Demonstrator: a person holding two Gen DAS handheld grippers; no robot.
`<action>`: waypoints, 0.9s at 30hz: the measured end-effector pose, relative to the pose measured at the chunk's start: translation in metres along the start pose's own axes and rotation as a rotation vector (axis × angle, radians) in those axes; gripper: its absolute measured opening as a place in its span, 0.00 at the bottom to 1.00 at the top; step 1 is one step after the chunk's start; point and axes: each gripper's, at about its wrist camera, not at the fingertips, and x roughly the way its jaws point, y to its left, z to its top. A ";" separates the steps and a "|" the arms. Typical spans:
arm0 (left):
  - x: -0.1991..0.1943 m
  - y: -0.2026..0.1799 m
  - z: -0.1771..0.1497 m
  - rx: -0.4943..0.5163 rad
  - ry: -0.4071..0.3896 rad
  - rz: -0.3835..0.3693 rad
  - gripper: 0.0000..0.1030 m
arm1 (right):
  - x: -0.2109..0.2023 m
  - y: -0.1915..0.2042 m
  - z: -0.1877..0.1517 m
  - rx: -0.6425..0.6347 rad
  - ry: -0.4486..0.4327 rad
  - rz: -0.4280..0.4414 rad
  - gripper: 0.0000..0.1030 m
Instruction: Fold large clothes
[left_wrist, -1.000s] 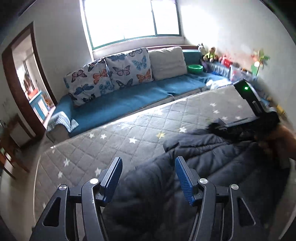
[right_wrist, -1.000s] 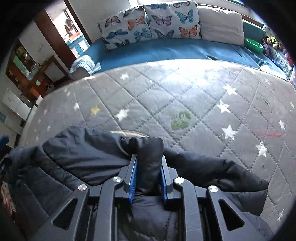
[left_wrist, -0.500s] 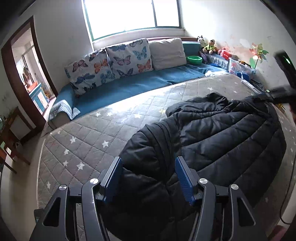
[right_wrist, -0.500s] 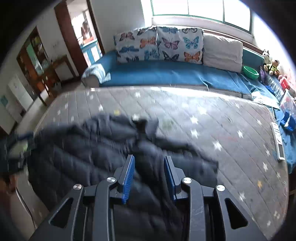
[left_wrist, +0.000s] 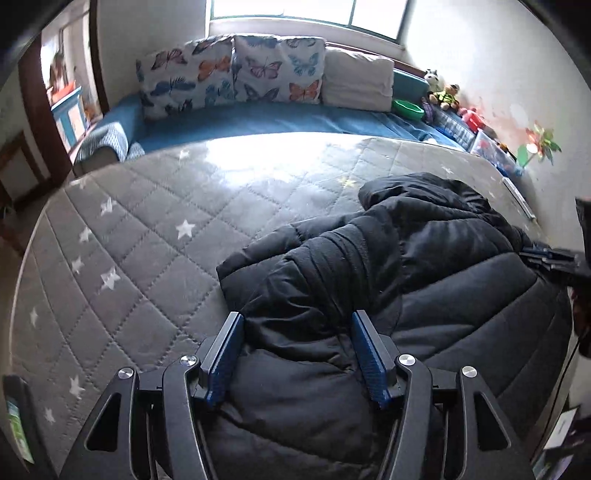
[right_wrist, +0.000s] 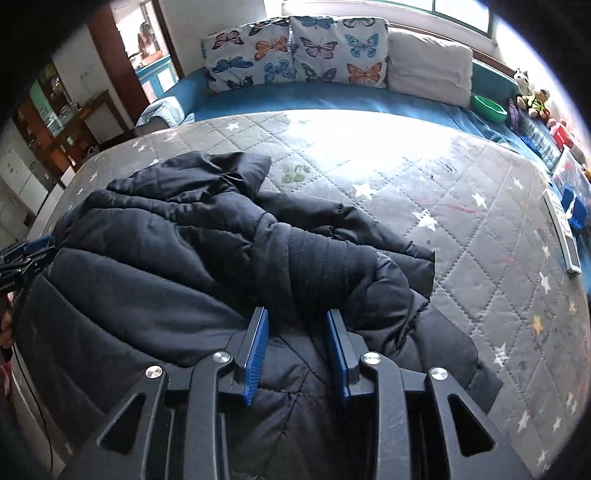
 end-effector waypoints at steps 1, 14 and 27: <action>0.001 0.000 0.000 -0.002 0.002 -0.001 0.63 | 0.000 0.001 -0.002 -0.008 -0.004 -0.001 0.33; -0.001 -0.015 -0.003 0.061 -0.023 0.081 0.65 | -0.045 0.066 0.018 -0.093 -0.069 0.090 0.35; -0.048 -0.021 -0.012 0.075 -0.112 0.098 0.69 | -0.049 0.104 0.001 -0.190 -0.027 0.048 0.36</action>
